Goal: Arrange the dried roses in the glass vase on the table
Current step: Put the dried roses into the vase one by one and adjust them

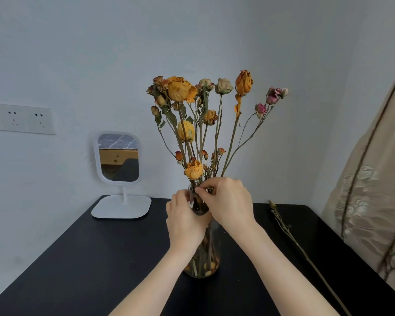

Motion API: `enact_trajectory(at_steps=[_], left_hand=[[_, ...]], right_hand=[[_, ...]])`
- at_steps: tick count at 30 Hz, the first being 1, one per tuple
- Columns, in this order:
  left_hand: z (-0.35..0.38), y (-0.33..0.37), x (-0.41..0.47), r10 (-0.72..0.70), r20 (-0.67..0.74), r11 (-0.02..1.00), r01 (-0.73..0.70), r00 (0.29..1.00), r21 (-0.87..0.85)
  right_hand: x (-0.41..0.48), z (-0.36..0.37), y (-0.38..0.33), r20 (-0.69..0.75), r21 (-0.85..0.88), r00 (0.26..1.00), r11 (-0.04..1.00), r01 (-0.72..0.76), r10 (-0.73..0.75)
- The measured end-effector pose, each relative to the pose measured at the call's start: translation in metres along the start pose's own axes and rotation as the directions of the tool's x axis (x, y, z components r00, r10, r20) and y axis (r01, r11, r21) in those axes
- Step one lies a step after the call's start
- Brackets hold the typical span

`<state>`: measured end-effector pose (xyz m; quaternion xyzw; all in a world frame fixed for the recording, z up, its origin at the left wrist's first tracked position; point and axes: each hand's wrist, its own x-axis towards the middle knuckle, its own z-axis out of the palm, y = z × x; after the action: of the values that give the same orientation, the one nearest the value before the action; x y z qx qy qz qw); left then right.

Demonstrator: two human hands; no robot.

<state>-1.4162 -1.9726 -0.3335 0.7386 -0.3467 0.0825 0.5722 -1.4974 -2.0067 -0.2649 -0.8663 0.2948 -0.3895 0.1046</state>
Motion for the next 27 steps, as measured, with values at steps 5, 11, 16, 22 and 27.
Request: enact_trajectory(at_steps=[5,11,16,22,27], left_hand=[[-0.002,-0.002,0.001,0.0,0.026,0.998,0.001,1.0,-0.056],[-0.002,-0.01,0.005,-0.003,0.11,0.994,0.014,0.994,-0.108],[0.001,-0.011,0.006,-0.028,0.135,0.992,0.044,0.99,-0.117],[-0.001,-0.007,0.002,-0.057,0.208,0.96,0.111,0.976,-0.258],[-0.001,-0.006,0.002,-0.069,0.206,0.957,0.123,0.976,-0.263]], right_hand=[[-0.012,-0.014,0.009,-0.03,0.115,0.999,0.993,0.018,-0.015],[-0.047,-0.047,0.078,-0.213,0.135,0.969,0.986,-0.1,0.128],[-0.06,-0.055,0.164,-0.076,-0.108,0.871,0.864,-0.492,0.486],[-0.071,-0.049,0.215,0.201,-0.407,0.598,0.621,-0.669,0.776],[-0.077,-0.036,0.223,0.219,-0.438,0.557,0.591,-0.677,0.801]])
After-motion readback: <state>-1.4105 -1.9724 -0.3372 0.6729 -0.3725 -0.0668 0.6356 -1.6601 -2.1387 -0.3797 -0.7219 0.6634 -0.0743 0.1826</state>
